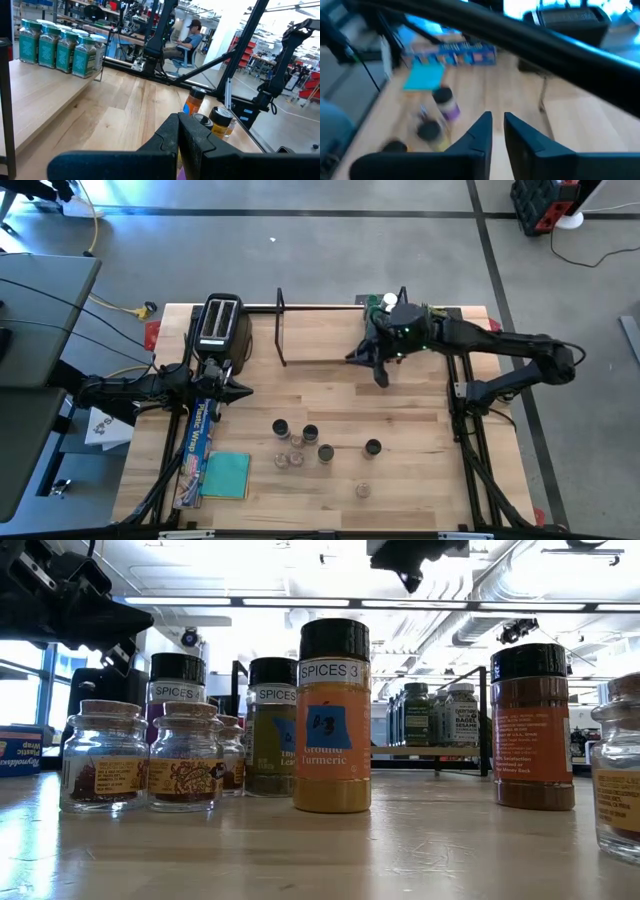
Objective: Shelf spices
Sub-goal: Put the black seasoning bottle on the shelf
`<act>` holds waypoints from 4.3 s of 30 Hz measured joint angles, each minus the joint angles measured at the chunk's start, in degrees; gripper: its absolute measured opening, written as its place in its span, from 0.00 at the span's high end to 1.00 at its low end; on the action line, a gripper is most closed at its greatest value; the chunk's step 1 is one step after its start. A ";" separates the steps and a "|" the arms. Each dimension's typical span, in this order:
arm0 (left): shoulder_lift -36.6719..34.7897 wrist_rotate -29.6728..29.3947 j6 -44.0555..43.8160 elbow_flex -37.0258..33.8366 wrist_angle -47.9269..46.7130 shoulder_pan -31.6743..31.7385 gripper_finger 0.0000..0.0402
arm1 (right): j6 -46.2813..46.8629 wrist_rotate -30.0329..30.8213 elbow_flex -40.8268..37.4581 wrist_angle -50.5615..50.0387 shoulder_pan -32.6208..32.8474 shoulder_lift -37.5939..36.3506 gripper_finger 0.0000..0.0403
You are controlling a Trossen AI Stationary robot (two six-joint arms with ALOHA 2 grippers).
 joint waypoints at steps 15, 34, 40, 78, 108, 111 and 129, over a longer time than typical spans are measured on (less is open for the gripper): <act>0.00 0.00 0.02 0.00 -0.11 0.02 1.00 | 18.48 21.16 18.15 -16.28 11.31 7.09 0.59; -0.02 0.00 0.02 0.00 0.03 0.00 1.00 | 41.50 20.33 3.51 -28.43 39.88 11.27 0.34; -0.02 0.00 -1.98 0.00 0.04 0.00 1.00 | 44.90 19.24 -2.43 -24.39 40.71 11.27 0.34; -0.02 -1.17 -4.59 0.01 1.39 0.01 1.00 | 30.75 24.95 -8.87 -14.48 36.58 16.98 0.45; -0.02 -25.14 -11.56 0.02 9.57 0.02 1.00 | 10.09 18.80 -8.66 10.74 12.13 20.76 0.39; -0.02 -26.09 -12.55 0.02 9.57 0.02 1.00 | 10.21 18.79 -6.65 7.63 12.16 20.17 0.39; 2.32 -35.54 -28.64 4.31 22.77 0.44 1.00 | 20.34 29.93 18.28 -35.22 12.70 7.55 0.38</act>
